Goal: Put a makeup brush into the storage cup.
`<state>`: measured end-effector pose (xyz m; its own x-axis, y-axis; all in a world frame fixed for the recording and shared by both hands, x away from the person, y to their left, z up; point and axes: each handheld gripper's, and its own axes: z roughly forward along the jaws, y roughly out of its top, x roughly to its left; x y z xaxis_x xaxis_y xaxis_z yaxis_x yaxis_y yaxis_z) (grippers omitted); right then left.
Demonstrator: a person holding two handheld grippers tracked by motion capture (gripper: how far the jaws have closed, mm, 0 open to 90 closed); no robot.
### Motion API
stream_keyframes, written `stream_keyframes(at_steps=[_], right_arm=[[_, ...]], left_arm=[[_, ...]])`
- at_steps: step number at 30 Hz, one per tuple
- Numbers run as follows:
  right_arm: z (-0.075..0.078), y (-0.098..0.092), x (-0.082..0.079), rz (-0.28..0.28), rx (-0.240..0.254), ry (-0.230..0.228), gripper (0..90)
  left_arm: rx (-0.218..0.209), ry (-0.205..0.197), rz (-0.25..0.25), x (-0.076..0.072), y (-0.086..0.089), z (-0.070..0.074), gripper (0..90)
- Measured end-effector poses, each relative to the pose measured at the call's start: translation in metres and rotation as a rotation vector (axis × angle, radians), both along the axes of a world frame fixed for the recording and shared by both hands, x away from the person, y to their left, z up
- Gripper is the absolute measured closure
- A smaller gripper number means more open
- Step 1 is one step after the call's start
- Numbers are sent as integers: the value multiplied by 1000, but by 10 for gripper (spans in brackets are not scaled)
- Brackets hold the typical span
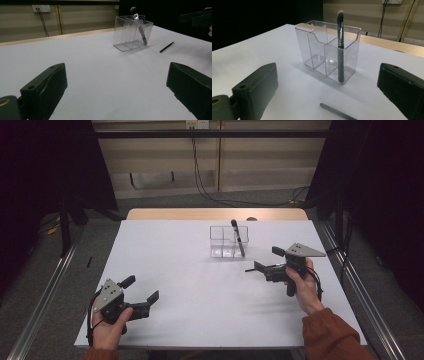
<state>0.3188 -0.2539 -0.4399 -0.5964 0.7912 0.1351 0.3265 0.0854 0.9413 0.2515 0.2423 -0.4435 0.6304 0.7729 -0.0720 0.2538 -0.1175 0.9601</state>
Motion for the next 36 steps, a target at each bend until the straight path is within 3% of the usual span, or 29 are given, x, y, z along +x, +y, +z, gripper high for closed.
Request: stream_keyframes(at_steps=[6, 23, 27, 32, 36], right_arm=[[0, -7, -17, -18, 11, -27, 22], [-11, -27, -51, -81, -14, -19, 16], [-11, -29, -61, -107, -12, -48, 25], [-14, -33, -74, -98, -10, -58, 25], [-14, -38, -81, -99, -12, -60, 21]], left_arm=[[-7, 2, 3, -1, 0, 0, 31], [-10, -2, 18, -4, 3, -1, 24], [-19, 0, 21, -6, 2, 0, 24], [-12, -1, -9, -9, -2, 3, 24], [-14, 1, -3, -9, -2, 2, 24]])
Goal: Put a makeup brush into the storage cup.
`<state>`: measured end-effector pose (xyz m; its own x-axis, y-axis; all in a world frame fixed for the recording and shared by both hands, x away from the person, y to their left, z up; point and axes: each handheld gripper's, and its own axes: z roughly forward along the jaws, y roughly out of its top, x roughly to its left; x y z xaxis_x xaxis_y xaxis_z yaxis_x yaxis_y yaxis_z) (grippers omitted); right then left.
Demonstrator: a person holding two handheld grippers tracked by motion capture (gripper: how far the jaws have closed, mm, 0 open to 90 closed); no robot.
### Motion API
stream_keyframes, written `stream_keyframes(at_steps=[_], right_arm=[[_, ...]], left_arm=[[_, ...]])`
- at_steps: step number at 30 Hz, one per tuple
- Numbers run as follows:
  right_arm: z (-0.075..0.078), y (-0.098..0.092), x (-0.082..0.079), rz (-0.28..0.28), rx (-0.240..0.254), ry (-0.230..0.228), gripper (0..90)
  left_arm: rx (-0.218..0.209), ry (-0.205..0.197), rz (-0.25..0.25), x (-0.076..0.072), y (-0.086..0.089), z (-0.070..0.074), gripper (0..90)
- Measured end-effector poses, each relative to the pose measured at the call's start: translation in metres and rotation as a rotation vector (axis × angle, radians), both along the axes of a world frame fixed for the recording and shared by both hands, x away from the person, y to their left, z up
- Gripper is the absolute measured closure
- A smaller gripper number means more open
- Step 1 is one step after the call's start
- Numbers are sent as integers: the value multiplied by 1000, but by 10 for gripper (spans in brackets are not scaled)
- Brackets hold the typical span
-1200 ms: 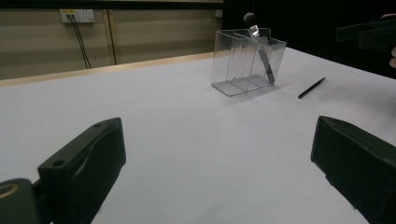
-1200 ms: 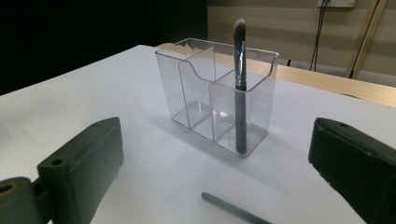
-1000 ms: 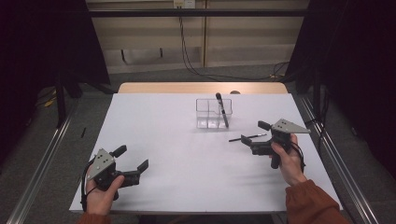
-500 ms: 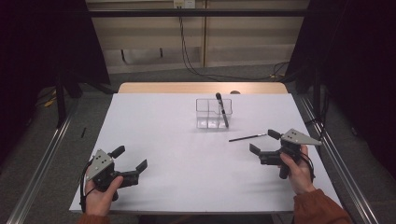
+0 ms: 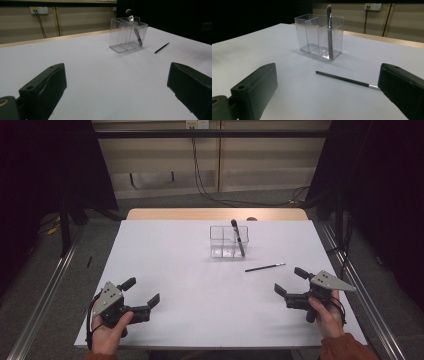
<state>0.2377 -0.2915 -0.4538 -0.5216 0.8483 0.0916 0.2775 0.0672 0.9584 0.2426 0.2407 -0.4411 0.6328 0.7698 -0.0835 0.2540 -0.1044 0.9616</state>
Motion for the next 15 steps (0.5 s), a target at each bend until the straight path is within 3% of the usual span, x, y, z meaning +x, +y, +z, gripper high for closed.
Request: stream_keyframes(at_steps=[8, 15], right_arm=[[-4, -6, -6, -11, 2, 17, 21], [-3, -6, -4, -1, 8, 17, 15]], left_arm=[[14, -8, -11, 2, -2, 0, 24], [1, -2, 2, 3, 1, -1, 24]])
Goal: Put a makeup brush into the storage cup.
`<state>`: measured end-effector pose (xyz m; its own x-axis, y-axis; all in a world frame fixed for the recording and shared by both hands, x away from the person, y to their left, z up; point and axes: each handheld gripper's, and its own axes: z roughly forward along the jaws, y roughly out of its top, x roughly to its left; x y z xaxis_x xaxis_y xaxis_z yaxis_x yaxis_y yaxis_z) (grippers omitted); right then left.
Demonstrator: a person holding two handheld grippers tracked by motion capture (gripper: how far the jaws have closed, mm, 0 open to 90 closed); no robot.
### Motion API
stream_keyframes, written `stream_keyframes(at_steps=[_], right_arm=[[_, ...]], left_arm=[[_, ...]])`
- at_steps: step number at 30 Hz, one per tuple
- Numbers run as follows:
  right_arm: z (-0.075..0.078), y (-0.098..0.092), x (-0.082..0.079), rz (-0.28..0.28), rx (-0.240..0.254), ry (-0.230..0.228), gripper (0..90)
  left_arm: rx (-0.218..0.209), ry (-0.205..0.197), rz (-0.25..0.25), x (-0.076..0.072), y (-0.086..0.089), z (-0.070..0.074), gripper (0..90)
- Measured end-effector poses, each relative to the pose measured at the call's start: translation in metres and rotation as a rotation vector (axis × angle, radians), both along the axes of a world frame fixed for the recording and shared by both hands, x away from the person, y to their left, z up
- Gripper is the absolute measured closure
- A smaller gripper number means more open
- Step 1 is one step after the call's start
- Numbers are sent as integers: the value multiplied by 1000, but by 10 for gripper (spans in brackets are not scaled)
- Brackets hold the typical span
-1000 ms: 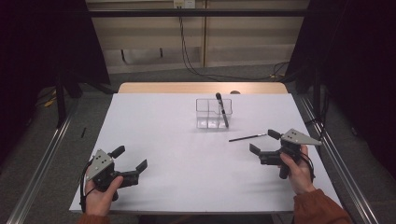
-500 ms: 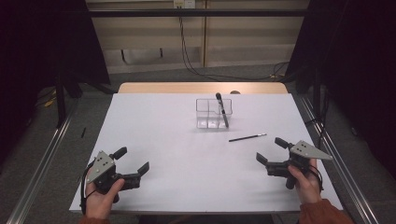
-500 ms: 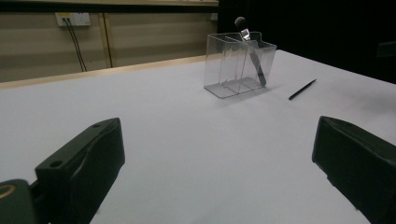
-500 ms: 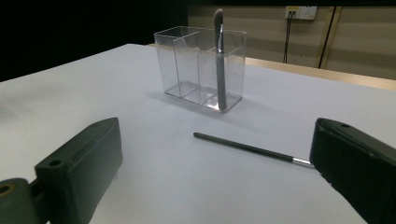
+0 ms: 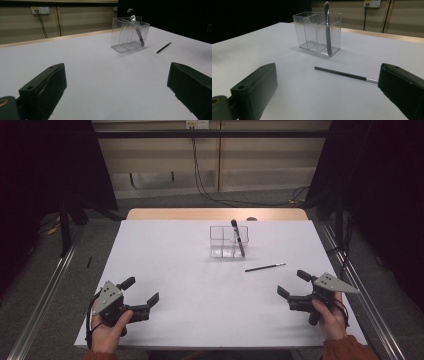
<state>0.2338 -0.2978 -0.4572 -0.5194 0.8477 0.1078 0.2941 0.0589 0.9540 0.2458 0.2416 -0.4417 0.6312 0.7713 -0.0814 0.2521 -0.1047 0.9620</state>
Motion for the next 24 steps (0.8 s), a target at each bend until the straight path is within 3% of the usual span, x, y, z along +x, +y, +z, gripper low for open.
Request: stream_keyframes(at_steps=[12, 15, 21, 24], right_arm=[[7, 4, 16, 20, 24, -11, 17], [8, 4, 23, 14, 4, -6, 19], [14, 3, 36, 25, -12, 19, 12], [19, 2, 44, 63, -24, 59, 6]], left_arm=[[-3, 11, 0, 2, 2, -2, 24], [3, 3, 2, 1, 0, -1, 24], [15, 3, -7, 2, -2, -1, 24], [12, 4, -10, 2, -1, -1, 24]])
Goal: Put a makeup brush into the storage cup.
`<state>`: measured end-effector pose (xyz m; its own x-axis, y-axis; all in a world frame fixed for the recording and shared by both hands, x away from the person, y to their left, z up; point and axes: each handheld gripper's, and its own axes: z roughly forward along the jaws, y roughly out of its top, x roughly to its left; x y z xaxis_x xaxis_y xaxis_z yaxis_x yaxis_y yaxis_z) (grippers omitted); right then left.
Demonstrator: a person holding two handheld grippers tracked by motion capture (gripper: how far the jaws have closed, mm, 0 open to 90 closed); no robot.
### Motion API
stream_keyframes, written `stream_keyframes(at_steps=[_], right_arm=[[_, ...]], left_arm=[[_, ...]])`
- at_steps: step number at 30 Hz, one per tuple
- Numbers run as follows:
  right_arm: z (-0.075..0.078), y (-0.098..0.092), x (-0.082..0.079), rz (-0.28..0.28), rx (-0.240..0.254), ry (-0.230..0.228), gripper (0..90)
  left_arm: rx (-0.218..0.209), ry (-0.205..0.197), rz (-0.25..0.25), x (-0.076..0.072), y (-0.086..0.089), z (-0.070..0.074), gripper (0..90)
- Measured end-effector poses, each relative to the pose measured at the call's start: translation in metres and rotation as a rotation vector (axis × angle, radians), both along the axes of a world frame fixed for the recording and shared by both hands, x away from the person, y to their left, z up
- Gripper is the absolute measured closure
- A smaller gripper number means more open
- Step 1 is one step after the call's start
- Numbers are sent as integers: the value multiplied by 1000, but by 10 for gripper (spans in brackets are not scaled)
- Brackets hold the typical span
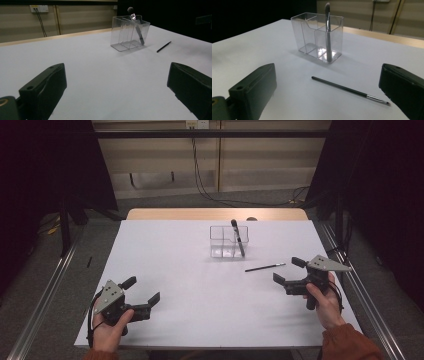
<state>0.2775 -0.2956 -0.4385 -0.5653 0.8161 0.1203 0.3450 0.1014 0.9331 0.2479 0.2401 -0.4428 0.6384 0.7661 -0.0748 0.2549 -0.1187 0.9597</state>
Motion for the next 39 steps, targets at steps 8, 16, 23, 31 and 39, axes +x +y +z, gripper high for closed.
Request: stream_keyframes(at_steps=[8, 16, 23, 31, 39], right_arm=[[5, 6, 22, 34, -20, 13, 0], [5, 17, 41, 108, -48, 64, 1], [10, 21, 54, 112, -78, 59, 3], [16, 20, 72, 117, -106, 89, 6], [13, 13, 88, 135, -179, 138, 14]], left_arm=[[3, -6, -2, -1, 0, 1, 24], [3, -7, -4, 0, 0, 1, 25], [9, -8, -7, 0, 1, 1, 25], [19, -14, -7, 0, 0, 1, 24], [23, -14, -7, 1, 1, 0, 24]])
